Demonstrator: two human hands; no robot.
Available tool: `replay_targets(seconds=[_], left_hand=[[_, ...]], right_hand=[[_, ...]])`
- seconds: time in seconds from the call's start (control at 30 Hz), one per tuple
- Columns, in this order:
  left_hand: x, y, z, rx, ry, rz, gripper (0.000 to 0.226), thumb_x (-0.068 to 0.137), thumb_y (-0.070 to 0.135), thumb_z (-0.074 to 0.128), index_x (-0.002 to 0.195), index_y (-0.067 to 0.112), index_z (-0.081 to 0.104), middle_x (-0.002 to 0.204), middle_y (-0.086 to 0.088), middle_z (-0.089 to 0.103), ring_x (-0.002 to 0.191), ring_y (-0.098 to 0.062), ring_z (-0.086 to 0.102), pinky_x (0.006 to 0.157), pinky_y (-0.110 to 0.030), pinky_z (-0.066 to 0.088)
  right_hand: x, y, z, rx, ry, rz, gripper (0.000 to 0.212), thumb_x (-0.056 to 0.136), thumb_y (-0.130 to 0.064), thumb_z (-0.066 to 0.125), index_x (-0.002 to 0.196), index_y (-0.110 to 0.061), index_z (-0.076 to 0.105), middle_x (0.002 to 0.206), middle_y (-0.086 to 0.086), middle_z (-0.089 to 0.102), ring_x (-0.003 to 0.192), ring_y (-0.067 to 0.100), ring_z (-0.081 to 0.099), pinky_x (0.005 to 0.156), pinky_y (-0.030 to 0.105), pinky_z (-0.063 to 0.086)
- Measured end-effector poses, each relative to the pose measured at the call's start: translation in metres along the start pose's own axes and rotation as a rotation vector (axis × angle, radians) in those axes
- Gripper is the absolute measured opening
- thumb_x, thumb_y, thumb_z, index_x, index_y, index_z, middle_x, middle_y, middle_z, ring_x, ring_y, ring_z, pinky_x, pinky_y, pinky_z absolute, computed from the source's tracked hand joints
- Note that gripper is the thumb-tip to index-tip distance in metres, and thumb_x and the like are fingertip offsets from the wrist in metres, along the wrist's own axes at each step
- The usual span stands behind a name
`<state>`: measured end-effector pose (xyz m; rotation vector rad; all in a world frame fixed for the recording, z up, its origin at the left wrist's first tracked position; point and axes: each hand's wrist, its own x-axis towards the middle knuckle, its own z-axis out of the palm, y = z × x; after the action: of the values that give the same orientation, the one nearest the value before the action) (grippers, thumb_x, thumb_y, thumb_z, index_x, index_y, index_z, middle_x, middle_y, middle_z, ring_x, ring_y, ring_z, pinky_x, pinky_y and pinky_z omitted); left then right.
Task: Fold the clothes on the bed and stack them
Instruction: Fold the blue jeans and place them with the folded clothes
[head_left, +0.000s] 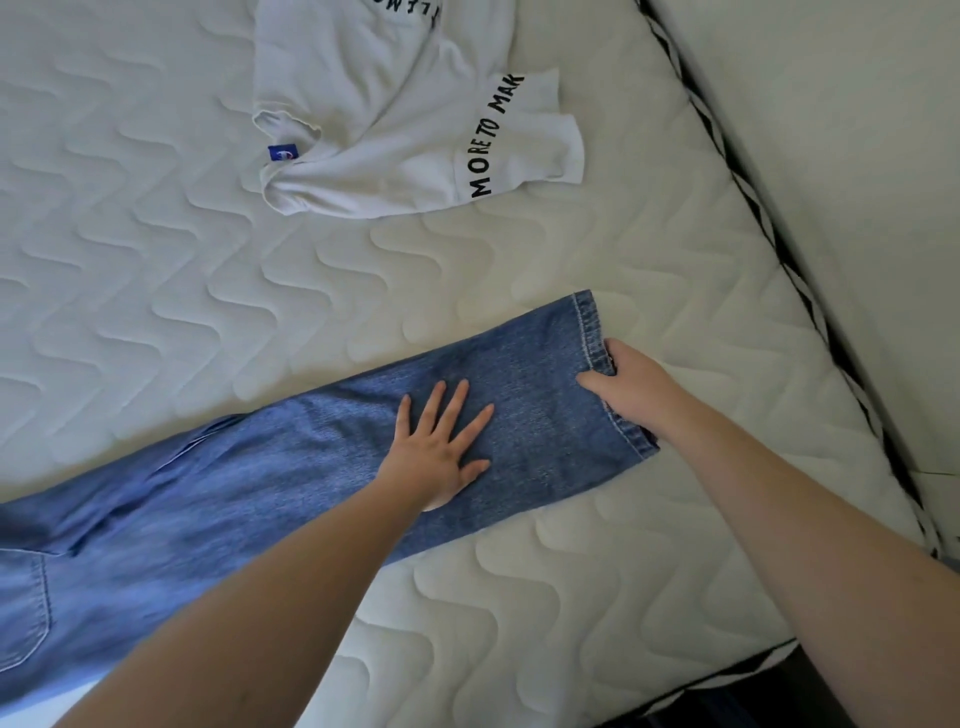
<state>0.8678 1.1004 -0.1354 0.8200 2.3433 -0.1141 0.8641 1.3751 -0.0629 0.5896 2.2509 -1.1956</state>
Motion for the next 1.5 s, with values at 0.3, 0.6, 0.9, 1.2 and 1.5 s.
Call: replay_targets(seconds=[0.3, 0.6, 0.9, 1.2, 1.5], left_hand=[[-0.028, -0.034, -0.033, -0.779, 0.403, -0.057, 0.036, 0.101, 0.014, 0.042, 0.135, 0.018, 0.052, 0.136, 0.000, 0.049, 0.116, -0.013, 0.049, 0.095, -0.020, 0.035], [-0.087, -0.107, -0.041, -1.728, 0.514, -0.368, 0.033, 0.099, 0.001, 0.035, 0.103, 0.017, 0.064, 0.093, -0.003, 0.070, 0.082, -0.017, 0.066, 0.081, -0.033, 0.050], [-0.166, -0.185, -0.003, -2.060, 0.572, -0.557, 0.029, 0.093, 0.017, 0.041, 0.100, 0.021, 0.069, 0.086, 0.004, 0.071, 0.071, -0.011, 0.065, 0.061, -0.024, 0.051], [-0.224, -0.224, 0.053, -2.112, 0.478, -0.826, 0.029, 0.096, 0.023, 0.039, 0.097, 0.020, 0.067, 0.080, 0.002, 0.074, 0.064, -0.010, 0.071, 0.051, -0.024, 0.054], [-0.245, -0.235, 0.085, -2.115, 0.370, -0.919, 0.031, 0.099, 0.019, 0.037, 0.102, 0.014, 0.067, 0.088, -0.003, 0.077, 0.075, -0.017, 0.073, 0.064, -0.029, 0.057]], right_hand=[[-0.035, -0.093, 0.037, -0.027, -0.186, -0.168, 0.049, 0.087, -0.027, 0.053, 0.131, -0.043, 0.041, 0.111, -0.010, 0.066, 0.097, 0.013, 0.064, 0.086, 0.035, 0.050], [-0.057, -0.179, 0.144, -0.040, -0.217, -0.334, 0.049, 0.088, -0.032, 0.049, 0.132, -0.050, 0.037, 0.093, -0.020, 0.064, 0.080, -0.009, 0.058, 0.065, 0.019, 0.041], [-0.073, -0.233, 0.284, -0.028, -0.323, -0.375, 0.067, 0.093, -0.022, 0.045, 0.150, -0.041, 0.018, 0.120, 0.000, 0.064, 0.091, 0.014, 0.065, 0.070, 0.023, 0.048], [-0.073, -0.236, 0.383, -0.315, -0.425, -0.330, 0.066, 0.099, -0.025, 0.038, 0.156, -0.030, 0.005, 0.124, 0.016, 0.062, 0.088, 0.030, 0.065, 0.064, 0.029, 0.041], [-0.071, -0.223, 0.410, -0.469, -0.593, -0.304, 0.065, 0.103, -0.026, 0.033, 0.156, -0.032, -0.004, 0.089, 0.006, 0.056, 0.060, 0.013, 0.049, 0.054, 0.030, 0.037]])
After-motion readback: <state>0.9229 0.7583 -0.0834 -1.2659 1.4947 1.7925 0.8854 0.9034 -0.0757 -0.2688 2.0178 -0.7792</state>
